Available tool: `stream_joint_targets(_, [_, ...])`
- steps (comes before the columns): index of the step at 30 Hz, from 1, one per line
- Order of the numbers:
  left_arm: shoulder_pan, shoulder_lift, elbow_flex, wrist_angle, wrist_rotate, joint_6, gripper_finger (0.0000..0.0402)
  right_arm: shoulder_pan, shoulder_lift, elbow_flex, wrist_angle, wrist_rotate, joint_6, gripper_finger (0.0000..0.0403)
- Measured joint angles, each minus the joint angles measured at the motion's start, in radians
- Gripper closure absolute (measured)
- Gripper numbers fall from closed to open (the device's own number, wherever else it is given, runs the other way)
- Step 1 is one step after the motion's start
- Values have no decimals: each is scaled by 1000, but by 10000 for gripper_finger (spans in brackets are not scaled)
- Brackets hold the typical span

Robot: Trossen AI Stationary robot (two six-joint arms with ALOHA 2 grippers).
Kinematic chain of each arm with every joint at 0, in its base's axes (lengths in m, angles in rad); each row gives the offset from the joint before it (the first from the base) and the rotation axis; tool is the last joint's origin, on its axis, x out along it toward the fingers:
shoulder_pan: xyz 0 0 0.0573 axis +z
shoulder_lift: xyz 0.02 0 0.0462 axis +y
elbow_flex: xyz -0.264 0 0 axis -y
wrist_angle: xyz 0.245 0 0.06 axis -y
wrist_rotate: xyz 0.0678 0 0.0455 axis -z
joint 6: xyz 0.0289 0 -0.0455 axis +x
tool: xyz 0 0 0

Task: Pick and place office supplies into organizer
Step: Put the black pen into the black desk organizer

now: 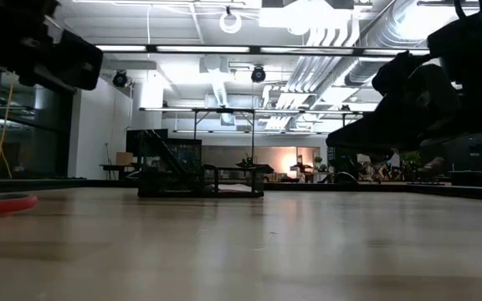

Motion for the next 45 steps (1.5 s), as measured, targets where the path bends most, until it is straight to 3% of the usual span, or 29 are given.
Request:
stream_joint_targets(2, [-33,0,-31,68,-33,18,172,0,0,0,-6,0,0,345])
stream_joint_targets(7, [-112,14,-45,61,-177,51,172,0,0,0,-20,-1,0,345])
stream_joint_targets(15, [-231,129,-45,97,-224,81,172,0,0,0,-37,-1,0,345])
stream_joint_targets(26, [-329,432,-41,341,-343,81,172,0,0,0,-44,-1,0,345])
stream_joint_targets(36, [-345,720,65,384,-305,7,172,0,0,0,-44,-1,0,345])
stream_joint_targets(41, [-424,877,83,485,-387,-43,172,0,0,0,-44,-1,0,345])
stream_joint_targets(45, [-482,961,126,508,-532,-98,172,0,0,0,-45,-1,0,345])
